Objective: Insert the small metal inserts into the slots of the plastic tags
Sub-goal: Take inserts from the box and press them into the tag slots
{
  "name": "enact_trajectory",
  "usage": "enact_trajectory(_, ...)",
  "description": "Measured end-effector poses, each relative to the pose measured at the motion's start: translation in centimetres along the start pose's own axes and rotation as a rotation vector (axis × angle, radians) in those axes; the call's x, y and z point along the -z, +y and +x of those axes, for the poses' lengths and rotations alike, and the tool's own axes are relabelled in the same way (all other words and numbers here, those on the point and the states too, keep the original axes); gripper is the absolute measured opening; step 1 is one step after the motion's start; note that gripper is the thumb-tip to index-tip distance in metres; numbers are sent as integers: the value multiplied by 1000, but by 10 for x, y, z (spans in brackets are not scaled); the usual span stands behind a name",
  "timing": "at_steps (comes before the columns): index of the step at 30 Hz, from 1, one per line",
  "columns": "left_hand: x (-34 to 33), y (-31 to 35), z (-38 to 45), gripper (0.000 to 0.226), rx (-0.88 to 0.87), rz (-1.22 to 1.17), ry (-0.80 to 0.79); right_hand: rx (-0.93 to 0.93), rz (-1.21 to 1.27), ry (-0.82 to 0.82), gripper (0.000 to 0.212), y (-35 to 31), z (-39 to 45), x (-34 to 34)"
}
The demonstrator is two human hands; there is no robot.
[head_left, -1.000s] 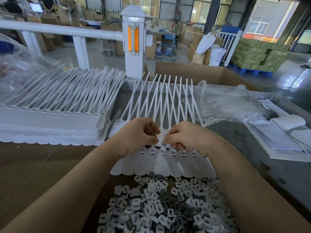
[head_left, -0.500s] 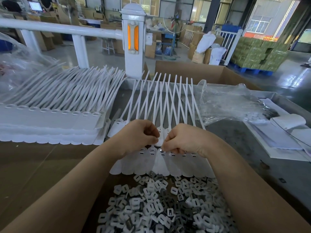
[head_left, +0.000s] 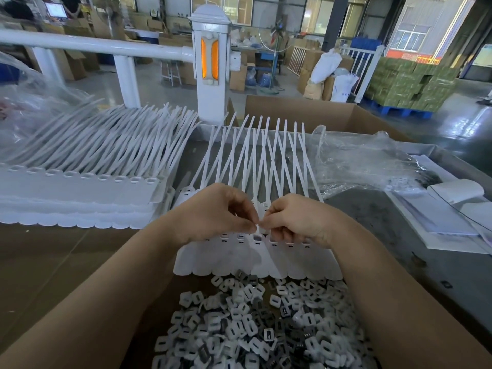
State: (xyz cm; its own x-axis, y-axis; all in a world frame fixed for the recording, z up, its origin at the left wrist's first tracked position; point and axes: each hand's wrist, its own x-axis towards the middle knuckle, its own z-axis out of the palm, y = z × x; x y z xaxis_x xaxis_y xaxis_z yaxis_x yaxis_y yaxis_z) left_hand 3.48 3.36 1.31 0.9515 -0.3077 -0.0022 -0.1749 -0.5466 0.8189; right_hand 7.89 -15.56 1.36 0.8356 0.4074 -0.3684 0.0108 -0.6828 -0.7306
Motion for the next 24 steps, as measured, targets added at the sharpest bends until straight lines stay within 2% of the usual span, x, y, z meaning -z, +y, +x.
enact_trajectory(2, 6, 8, -3, 8, -5, 67, -174, 5, 17, 5, 12, 1, 0, 0)
enact_trajectory(5, 11, 13, -6, 11, 77, 225, -416, 12, 13, -3, 16, 1, 0, 1)
enact_trajectory(9, 11, 15, -10, 15, 118, 233, -558, 16, 17, -2, 16, 0, 0, 1)
enact_trajectory(17, -2, 23, -8, 6, 70, 398, -571, 11, 21, -6, 14, 1, 1, 1)
enact_trajectory(24, -9, 26, -7, 17, 32, 414, -520, 0, 14, -8, 14, 1, 2, 2)
